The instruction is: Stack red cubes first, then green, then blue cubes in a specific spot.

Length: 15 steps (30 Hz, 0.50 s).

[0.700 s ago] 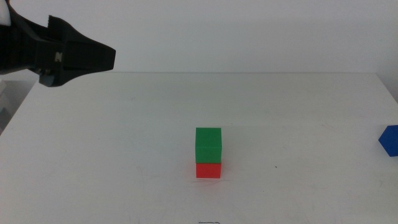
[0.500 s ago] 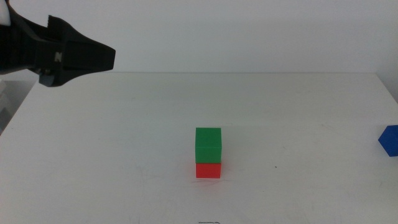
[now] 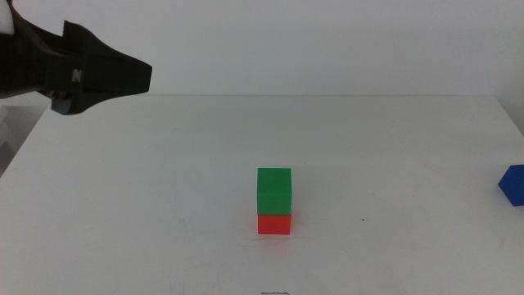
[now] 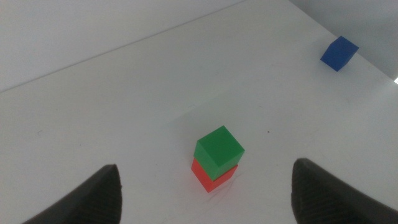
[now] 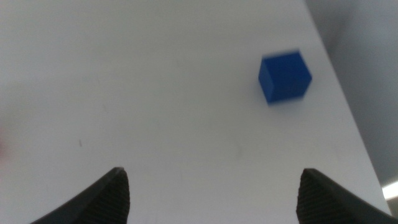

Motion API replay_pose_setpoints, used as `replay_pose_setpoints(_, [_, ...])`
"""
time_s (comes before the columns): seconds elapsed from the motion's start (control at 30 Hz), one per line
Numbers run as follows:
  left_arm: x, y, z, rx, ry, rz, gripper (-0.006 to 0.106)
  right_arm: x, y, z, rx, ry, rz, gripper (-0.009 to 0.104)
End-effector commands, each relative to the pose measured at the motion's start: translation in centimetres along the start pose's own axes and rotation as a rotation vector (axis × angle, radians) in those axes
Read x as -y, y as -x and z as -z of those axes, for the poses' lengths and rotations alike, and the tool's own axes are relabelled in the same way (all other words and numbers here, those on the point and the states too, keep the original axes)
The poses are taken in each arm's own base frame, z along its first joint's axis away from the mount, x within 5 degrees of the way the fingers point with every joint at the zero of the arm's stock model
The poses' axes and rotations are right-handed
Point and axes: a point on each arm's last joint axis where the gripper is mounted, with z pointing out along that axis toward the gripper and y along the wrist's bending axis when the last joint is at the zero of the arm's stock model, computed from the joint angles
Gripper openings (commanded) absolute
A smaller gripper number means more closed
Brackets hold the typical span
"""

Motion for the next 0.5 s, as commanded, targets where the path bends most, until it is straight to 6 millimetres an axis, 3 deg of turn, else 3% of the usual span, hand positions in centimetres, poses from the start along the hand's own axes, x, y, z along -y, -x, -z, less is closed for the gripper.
replay_pose_setpoints(0.0, [0.5,1.1,0.8,0.093,-0.007,0.015,0.094,-0.1,2.3,0.1,-0.041,-0.012,0.003,0.094])
replay_pose_setpoints(0.13, [0.5,1.1,0.8,0.093,-0.007,0.015,0.094,-0.2,4.6,-1.4,-0.214,-0.044,0.039,0.094])
replay_pose_setpoints(0.23, [0.5,1.1,0.8,0.093,-0.007,0.015,0.094,-0.1,6.1,-2.8,-0.241,-0.071,0.061,0.094])
replay_pose_setpoints(0.47, [0.5,1.1,0.8,0.093,-0.007,0.015,0.094,0.2,6.4,-5.2,-0.302,-0.115,0.028,0.094])
